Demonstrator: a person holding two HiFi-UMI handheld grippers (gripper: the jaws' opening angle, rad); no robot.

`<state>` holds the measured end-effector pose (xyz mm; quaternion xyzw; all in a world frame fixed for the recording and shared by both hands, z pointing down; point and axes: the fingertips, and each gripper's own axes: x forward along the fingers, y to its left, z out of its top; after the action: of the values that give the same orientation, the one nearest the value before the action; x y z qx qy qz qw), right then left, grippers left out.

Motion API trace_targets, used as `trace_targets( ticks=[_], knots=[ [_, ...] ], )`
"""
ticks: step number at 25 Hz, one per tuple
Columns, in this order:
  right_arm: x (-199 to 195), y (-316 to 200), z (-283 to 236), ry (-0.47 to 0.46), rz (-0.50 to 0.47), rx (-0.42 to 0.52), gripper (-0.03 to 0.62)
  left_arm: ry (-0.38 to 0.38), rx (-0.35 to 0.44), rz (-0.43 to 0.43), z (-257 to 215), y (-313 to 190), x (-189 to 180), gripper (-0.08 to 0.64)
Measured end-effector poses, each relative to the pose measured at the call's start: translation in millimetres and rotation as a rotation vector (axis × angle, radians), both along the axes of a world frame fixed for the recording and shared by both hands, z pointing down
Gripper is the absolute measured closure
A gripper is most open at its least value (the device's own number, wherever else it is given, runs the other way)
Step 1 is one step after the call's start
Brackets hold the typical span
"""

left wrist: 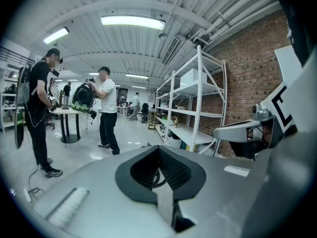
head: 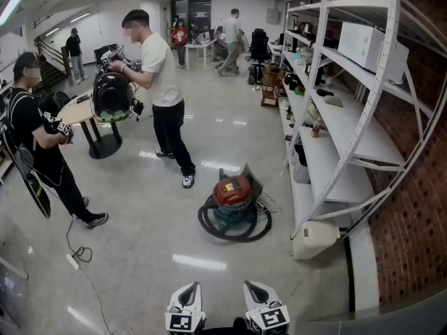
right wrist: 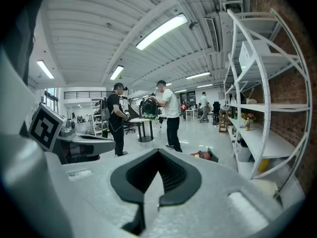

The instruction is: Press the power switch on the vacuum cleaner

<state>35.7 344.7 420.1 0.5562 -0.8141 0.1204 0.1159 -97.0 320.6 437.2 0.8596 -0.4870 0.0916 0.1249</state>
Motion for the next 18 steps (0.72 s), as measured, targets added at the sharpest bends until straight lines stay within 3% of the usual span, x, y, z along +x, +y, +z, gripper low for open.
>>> trace_targets(
  ticks=[18],
  knots=[
    [29,-4,-11,-0.011,0.007,0.031,0.601,-0.026,0.042,0.009,-15,-6,28,0.543]
  ],
)
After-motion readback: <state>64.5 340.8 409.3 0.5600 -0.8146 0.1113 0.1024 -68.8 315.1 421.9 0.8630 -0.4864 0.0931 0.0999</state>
